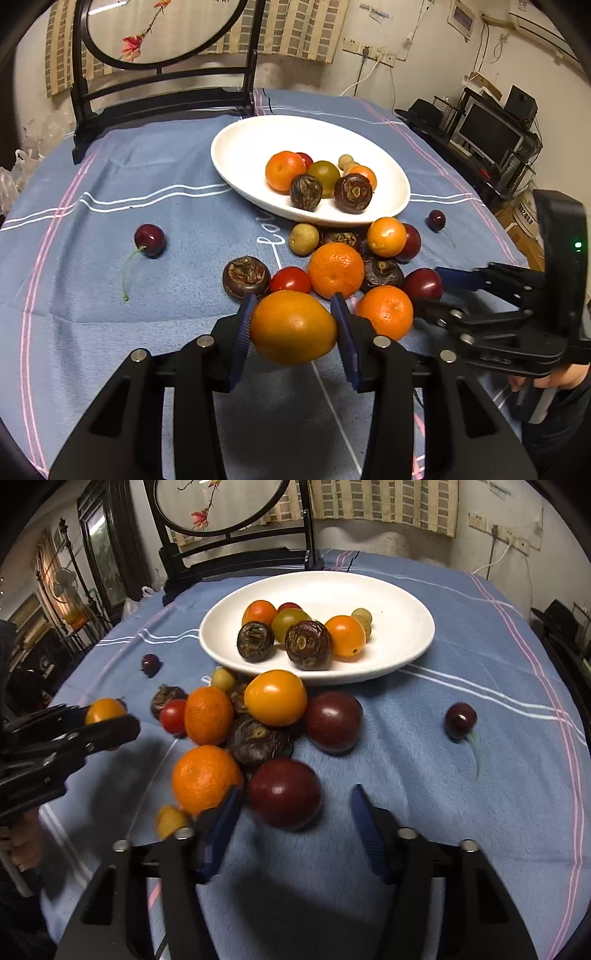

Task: Organize fruits
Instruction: 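Carry an orange onto the plate with the left gripper while the right places a dark plum there, then grasp a dark red cherry with the left gripper while the right grasps another cherry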

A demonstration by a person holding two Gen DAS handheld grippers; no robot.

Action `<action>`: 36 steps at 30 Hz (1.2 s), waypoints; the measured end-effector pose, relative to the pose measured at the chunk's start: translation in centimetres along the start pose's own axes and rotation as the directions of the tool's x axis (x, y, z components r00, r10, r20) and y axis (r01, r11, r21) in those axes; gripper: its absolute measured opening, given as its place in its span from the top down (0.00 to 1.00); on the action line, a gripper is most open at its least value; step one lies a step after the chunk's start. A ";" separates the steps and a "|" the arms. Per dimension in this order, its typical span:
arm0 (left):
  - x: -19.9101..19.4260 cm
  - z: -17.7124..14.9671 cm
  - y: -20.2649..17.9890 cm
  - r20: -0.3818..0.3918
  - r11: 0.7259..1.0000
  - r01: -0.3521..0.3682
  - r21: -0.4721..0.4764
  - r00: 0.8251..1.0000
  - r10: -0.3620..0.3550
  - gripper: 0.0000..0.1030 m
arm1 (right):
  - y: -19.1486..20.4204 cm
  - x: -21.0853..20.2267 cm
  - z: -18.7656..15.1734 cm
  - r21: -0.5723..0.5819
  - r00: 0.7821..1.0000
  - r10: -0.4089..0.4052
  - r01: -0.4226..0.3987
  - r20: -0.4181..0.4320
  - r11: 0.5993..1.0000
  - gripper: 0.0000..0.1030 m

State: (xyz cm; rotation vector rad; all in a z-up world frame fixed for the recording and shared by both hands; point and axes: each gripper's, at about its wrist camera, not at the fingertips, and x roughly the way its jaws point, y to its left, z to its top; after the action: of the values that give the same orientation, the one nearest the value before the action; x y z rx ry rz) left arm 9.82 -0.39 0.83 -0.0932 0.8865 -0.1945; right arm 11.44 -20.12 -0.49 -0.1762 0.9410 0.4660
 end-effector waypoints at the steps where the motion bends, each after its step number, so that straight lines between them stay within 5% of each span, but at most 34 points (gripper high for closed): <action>1: 0.1 0.0 0.0 -0.002 1.000 0.001 0.003 1.000 -0.001 0.60 | 0.2 0.3 0.0 -0.012 1.000 0.008 -0.008 0.001 1.000 0.59; 7: -0.3 0.1 0.1 0.008 1.000 0.005 0.003 1.000 -0.005 0.60 | -0.4 -2.2 0.3 0.035 0.997 0.011 -0.014 0.078 0.999 0.61; 14: -2.0 4.8 -0.2 0.101 0.998 -0.040 0.039 0.994 0.036 0.60 | -2.3 -6.4 4.1 0.168 0.968 -0.025 -0.018 0.249 0.986 0.61; 19: -0.1 8.8 -0.2 0.141 0.999 -0.040 0.011 0.989 0.038 0.60 | -3.2 -4.4 7.2 0.210 0.959 -0.040 -0.021 0.282 0.977 0.61; 29: 7.4 11.1 1.5 0.049 0.995 -0.081 -0.064 0.995 0.084 0.59 | -5.0 1.4 7.1 0.270 0.974 0.029 -0.091 0.224 0.958 0.58; 31: 7.8 11.0 1.9 0.061 0.991 -0.094 -0.094 0.993 0.100 0.34 | -5.3 1.5 7.0 0.282 0.969 0.037 -0.107 0.244 0.953 0.38; 36: 5.7 10.2 2.3 0.130 0.989 -0.106 -0.104 0.984 0.119 0.27 | -6.4 0.1 6.7 0.316 0.961 0.027 -0.117 0.276 0.941 0.37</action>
State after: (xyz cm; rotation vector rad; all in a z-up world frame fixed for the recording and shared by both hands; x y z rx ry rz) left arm 21.55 0.65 2.49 -0.1448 0.7631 -0.0387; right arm 19.33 -23.47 2.95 0.2239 0.7470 0.3823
